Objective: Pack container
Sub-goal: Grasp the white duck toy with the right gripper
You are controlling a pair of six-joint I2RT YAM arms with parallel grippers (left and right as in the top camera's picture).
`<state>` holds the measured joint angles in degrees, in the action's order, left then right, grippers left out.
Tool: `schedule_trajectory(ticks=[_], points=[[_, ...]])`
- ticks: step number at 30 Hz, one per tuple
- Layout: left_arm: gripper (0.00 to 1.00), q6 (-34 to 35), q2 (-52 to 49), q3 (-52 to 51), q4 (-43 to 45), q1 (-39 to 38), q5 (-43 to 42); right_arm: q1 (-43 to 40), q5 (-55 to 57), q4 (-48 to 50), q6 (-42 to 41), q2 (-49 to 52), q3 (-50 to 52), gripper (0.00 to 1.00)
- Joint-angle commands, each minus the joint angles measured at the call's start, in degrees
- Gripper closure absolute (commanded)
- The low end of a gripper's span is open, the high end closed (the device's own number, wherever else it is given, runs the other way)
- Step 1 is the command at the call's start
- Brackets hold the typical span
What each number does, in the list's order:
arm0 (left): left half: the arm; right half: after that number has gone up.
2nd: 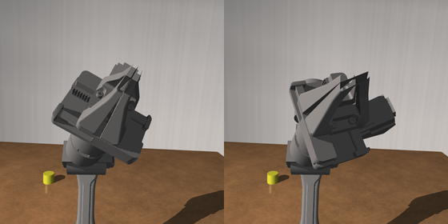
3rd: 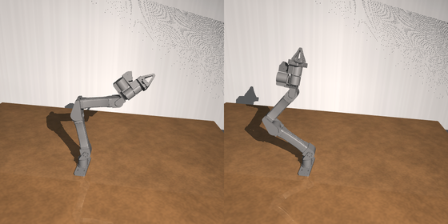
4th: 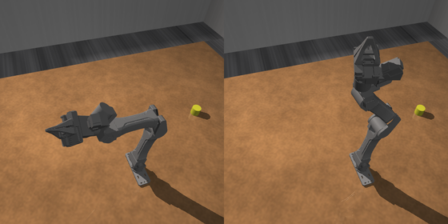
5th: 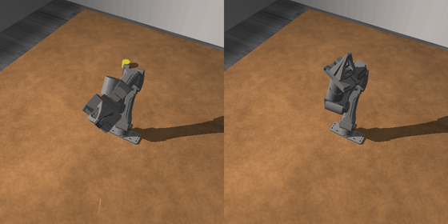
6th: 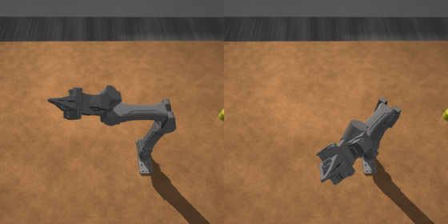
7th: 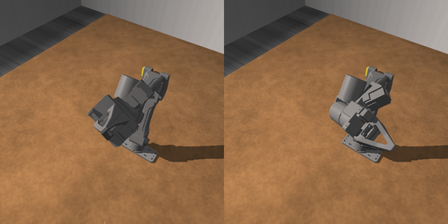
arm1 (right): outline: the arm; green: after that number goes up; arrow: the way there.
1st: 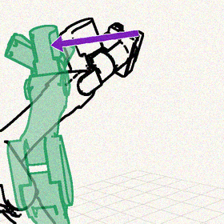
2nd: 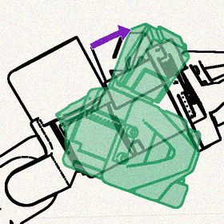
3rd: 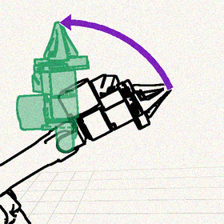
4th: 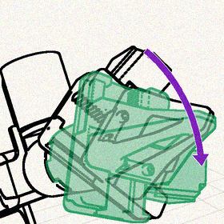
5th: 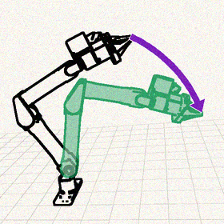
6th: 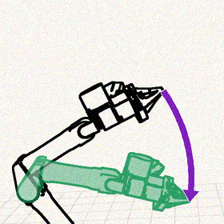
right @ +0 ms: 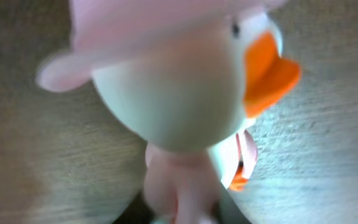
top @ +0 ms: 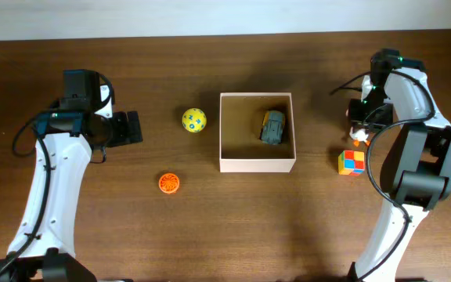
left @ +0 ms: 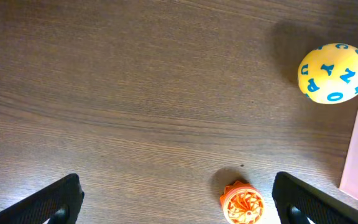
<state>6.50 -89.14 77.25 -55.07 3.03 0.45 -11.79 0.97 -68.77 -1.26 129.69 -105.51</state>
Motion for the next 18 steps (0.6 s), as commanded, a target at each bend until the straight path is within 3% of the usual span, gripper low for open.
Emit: schedule_trajectory(ticks=[1, 10, 18], points=[[0.01, -0.76, -0.26, 1.01, -0.04, 0.28, 0.42, 0.26, -0.76, -1.25, 0.35, -0.11, -0.24, 0.89], [0.01, -0.76, -0.26, 1.01, -0.04, 0.28, 0.42, 6.14, -1.05, -8.55, -2.71, -10.97, -10.1, 0.96], [0.01, -0.76, -0.26, 1.01, -0.04, 0.28, 0.42, 21.75, -2.08, -10.03, -8.59, -24.65, -16.17, 0.96]])
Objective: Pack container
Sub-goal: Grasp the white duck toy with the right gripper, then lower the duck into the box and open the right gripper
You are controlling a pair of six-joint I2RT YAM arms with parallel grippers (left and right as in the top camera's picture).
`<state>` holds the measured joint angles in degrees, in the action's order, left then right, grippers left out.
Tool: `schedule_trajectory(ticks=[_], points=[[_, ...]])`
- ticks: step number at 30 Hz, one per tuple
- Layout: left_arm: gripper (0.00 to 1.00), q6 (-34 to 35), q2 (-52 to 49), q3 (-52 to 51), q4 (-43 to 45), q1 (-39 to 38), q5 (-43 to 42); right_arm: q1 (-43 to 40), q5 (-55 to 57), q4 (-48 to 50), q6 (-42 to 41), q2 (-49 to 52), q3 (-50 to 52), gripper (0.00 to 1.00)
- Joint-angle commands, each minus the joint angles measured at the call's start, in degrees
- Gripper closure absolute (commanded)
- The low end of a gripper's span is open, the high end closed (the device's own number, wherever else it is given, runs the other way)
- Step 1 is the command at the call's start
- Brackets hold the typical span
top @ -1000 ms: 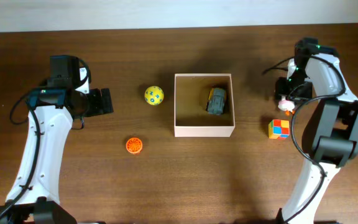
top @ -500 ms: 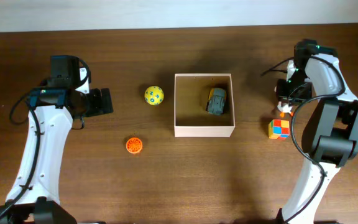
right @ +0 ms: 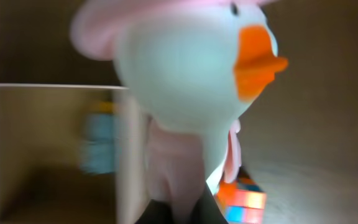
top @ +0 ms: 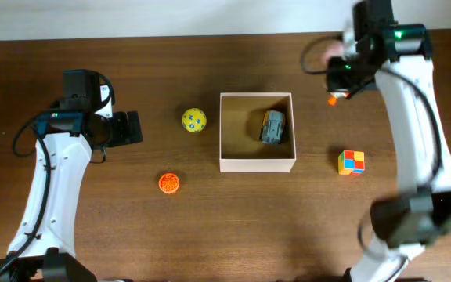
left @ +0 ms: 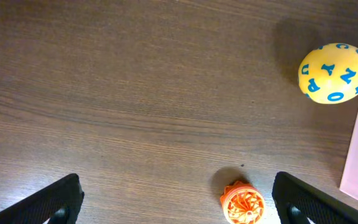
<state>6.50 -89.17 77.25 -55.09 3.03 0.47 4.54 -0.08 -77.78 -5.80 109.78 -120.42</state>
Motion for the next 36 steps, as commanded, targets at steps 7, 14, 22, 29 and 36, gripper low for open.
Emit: schedule_trajectory(ticks=[7, 14, 22, 29, 36], points=[[0.01, -0.76, -0.24, 1.01, -0.02, 0.28, 0.39, 16.96, -0.81, 0.42, -10.58, -3.21, 3.21, 0.96], [0.01, -0.76, -0.24, 1.01, -0.02, 0.28, 0.39, 23.41, -0.79, 14.05, -16.81, 1.46, 16.59, 0.96], [0.01, -0.76, -0.24, 1.01, -0.02, 0.28, 0.39, 24.09, -4.02, 23.96, -19.85, 6.84, 23.26, 0.96], [0.01, -0.76, -0.24, 1.01, -0.02, 0.28, 0.39, 24.3, -10.25, 25.73, -12.15, 6.27, 22.01, 0.77], [0.01, -0.76, -0.24, 1.01, -0.02, 0.28, 0.39, 23.71, -5.44, 17.86, -10.69, 1.7, 12.9, 0.5]])
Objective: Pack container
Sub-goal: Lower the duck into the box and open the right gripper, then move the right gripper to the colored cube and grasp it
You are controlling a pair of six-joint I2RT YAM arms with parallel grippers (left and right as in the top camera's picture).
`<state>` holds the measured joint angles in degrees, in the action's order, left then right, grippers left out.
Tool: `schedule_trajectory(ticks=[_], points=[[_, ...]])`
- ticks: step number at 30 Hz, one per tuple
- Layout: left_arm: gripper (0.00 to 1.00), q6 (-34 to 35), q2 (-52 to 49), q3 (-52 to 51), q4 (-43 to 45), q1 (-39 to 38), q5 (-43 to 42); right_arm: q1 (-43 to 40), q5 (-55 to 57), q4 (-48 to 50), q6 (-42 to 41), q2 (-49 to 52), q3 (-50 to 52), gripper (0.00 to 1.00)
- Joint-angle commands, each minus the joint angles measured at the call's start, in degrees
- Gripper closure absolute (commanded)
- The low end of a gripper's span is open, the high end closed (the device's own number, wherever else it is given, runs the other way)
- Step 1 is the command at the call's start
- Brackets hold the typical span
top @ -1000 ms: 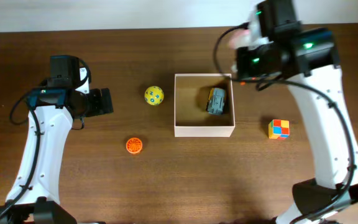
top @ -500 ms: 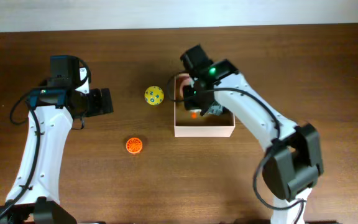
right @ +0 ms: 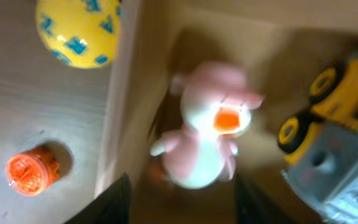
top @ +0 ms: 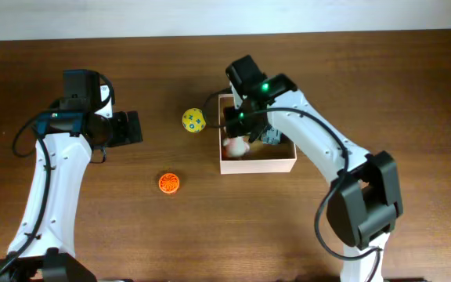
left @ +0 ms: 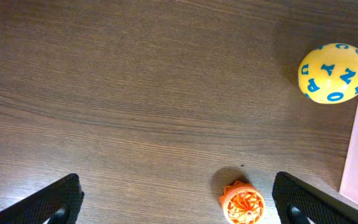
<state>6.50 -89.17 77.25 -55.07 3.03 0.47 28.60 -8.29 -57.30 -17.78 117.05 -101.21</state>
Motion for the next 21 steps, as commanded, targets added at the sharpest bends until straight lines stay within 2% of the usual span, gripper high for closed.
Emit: schedule_trajectory(ticks=[1, 6, 10, 15, 21], points=[[0.01, -0.76, -0.24, 1.01, -0.04, 0.28, 0.39, -0.66, 4.37, -4.66, 1.29, -6.47, -8.63, 0.49], [0.01, -0.76, -0.24, 1.01, -0.04, 0.28, 0.39, -5.42, 17.11, -18.58, 1.33, -11.98, -25.11, 0.36], [0.01, -0.76, -0.24, 1.01, -0.04, 0.28, 0.39, -13.77, 18.62, -24.87, 2.23, -14.32, -29.35, 0.28], [0.01, -0.76, -0.24, 1.01, -0.04, 0.28, 0.39, -24.37, 18.4, -31.54, 2.62, -13.55, -25.59, 0.24], [0.01, -0.76, -0.24, 1.01, -0.04, 0.28, 0.39, -31.93, 13.27, -29.09, 8.74, -12.48, -9.31, 0.21]])
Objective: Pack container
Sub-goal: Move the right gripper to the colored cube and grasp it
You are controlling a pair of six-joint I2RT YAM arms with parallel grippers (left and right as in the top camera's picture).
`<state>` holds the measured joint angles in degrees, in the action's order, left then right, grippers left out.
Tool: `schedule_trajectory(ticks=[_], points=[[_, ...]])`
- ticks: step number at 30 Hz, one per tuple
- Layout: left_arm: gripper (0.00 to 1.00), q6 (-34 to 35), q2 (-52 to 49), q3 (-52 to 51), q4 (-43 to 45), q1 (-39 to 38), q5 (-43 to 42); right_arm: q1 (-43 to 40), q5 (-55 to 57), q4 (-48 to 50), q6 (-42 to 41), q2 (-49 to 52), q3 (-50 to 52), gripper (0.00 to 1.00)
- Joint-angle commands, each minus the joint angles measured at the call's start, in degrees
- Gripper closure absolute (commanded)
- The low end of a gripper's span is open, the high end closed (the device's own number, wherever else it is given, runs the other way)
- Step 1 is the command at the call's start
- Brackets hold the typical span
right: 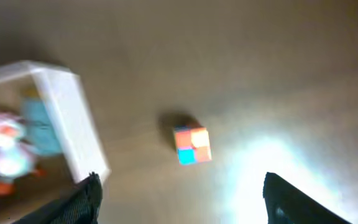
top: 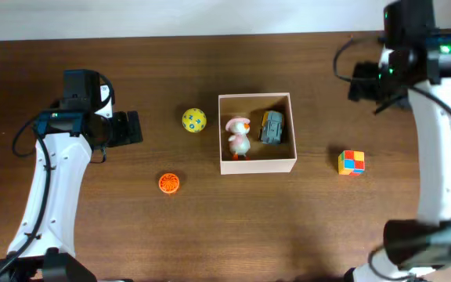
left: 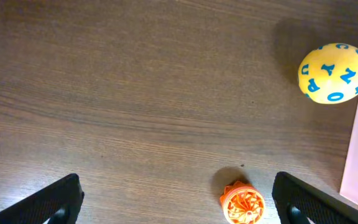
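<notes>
The white box (top: 257, 165) holds a pink-and-white duck (top: 239, 137) in its left half and a grey-and-yellow truck (top: 272, 127) on the right. A yellow lettered ball (top: 194, 120) and an orange disc (top: 169, 183) lie left of the box. A coloured cube (top: 351, 162) lies to its right. My left gripper (top: 135, 127) hangs open over the wood left of the ball, the orange disc (left: 242, 203) near its right finger. My right gripper (right: 182, 205) is open and empty, high at the back right, looking down on the cube (right: 192, 145) and the box wall (right: 70, 118).
Dark wooden table (top: 233, 227) with a pale wall strip along the far edge. The right wrist view is blurred, with a bright glare patch right of the cube. Nothing else lies on the table.
My right gripper was open low over the box's left half with the duck under it. Now it is high at the back right, and the duck stands in the box. The left arm has not moved.
My right gripper was shut on the duck beside the cube at the right. Then it held the duck in the air behind the box's right corner. Then it was open over the box with the duck inside, and now it is away at the back right.
</notes>
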<state>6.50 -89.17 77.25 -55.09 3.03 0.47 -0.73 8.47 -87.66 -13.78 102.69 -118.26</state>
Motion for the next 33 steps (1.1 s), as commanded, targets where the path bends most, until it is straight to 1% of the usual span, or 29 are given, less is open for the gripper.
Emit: schedule_trajectory(ticks=[1, 4, 8, 11, 13, 17, 19, 20, 23, 25, 26, 27, 31, 33], points=[[0.01, -0.76, -0.24, 1.01, -0.02, 0.28, 0.39, -3.37, -4.68, 2.89, 6.56, 1.88, 11.5, 0.19], [0.01, -0.76, -0.24, 1.01, -0.02, 0.28, 0.39, -5.05, -5.29, 8.02, 10.56, 1.88, 21.2, 0.16], [0.01, -0.76, -0.24, 1.01, -0.02, 0.28, 0.39, -7.34, -7.58, 15.93, 11.5, 1.88, 32.83, 0.12], [0.01, -0.76, -0.24, 1.01, -0.02, 0.28, 0.39, -8.17, -11.69, 20.37, 14.08, 1.88, 39.21, 0.12], [0.01, -0.76, -0.24, 1.01, -0.02, 0.28, 0.39, -8.31, -11.8, 24.2, 14.03, 1.88, 43.58, 0.12], [0.01, -0.76, -0.24, 1.01, -0.02, 0.28, 0.39, -8.28, -11.8, 29.79, 13.99, 1.88, 48.19, 0.13], [0.01, -0.76, -0.24, 1.01, -0.02, 0.28, 0.39, -8.28, -11.93, 32.61, 13.64, 1.88, 49.77, 0.19], [0.01, -0.76, -0.24, 1.01, -0.02, 0.28, 0.39, -8.28, -11.93, 33.48, 13.29, 1.88, 50.16, 0.19], [0.01, -0.76, -0.24, 1.01, -0.02, 0.28, 0.39, -8.28, -11.91, 35.32, 12.9, 1.88, 50.71, 0.33], [0.01, -0.76, -0.24, 1.01, -0.02, 0.28, 0.39, -8.28, -11.91, 35.87, 12.9, 1.88, 50.71, 0.37], [0.01, -0.76, -0.24, 1.01, -0.02, 0.28, 0.39, -8.28, -11.89, 35.91, 12.9, 1.88, 50.71, 0.4], [0.01, -0.76, -0.24, 1.01, -0.02, 0.28, 0.39, -8.28, -11.91, 35.98, 12.85, 1.88, 50.71, 0.46], [0.01, -0.76, -0.24, 1.01, -0.02, 0.28, 0.39, -8.28, -11.93, 35.93, 11.1, 1.86, 50.56, 0.53], [0.01, -0.76, -0.24, 1.01, -0.02, 0.28, 0.39, -8.28, -12.17, 34.86, 10.14, 1.73, 49.51, 0.56]])
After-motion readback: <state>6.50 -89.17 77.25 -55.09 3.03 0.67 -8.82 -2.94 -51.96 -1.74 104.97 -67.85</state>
